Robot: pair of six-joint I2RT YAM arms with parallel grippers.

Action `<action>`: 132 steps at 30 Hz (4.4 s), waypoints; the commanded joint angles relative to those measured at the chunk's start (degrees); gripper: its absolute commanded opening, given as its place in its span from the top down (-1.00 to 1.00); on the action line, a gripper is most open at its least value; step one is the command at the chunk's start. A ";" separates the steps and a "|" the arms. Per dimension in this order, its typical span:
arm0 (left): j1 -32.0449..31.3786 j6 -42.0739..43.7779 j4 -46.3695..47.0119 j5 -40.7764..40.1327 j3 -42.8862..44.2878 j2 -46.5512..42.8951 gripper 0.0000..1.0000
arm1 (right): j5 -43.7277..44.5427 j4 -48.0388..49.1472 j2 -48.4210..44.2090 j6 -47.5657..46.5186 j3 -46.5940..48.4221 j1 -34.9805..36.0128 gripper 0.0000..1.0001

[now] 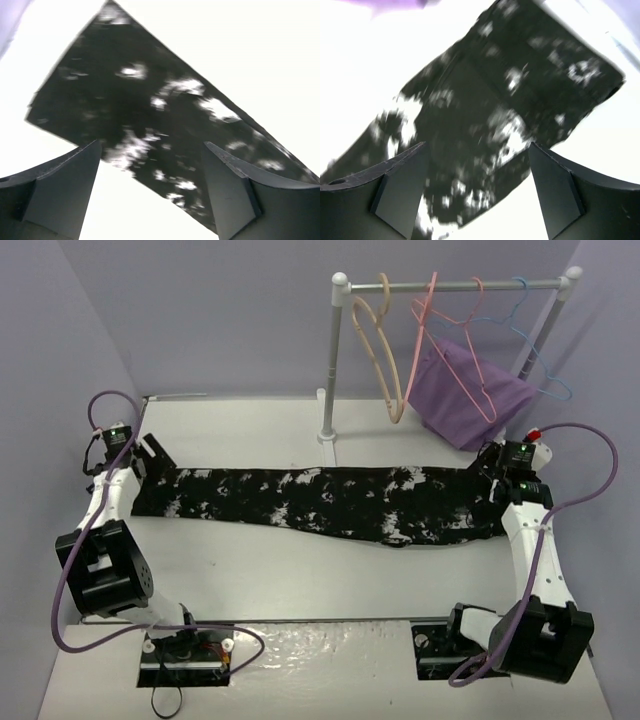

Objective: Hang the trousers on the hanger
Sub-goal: Fold the trousers at the center of the board.

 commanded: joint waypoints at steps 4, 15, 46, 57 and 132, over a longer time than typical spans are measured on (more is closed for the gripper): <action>7.21 0.06 -3.79 -2.74 -1.95 -0.33 -0.66 | -9.04 -5.36 -5.91 -5.45 -1.35 3.21 -0.61; 10.81 -12.47 1.01 -6.57 -2.49 4.80 -0.86 | -11.44 -5.19 -7.35 -8.13 -2.26 7.32 -0.63; 7.56 -18.85 -5.87 -13.36 5.53 22.41 0.00 | -15.48 -5.26 -10.72 -9.02 -3.24 7.35 -0.62; 7.38 -16.91 -12.73 -12.40 11.08 28.12 0.60 | -16.62 -5.08 -11.07 -9.37 -2.80 7.35 -0.62; -65.86 -20.65 23.96 -17.60 17.84 2.12 1.00 | -15.42 -7.34 -10.85 -9.55 12.92 10.78 -0.60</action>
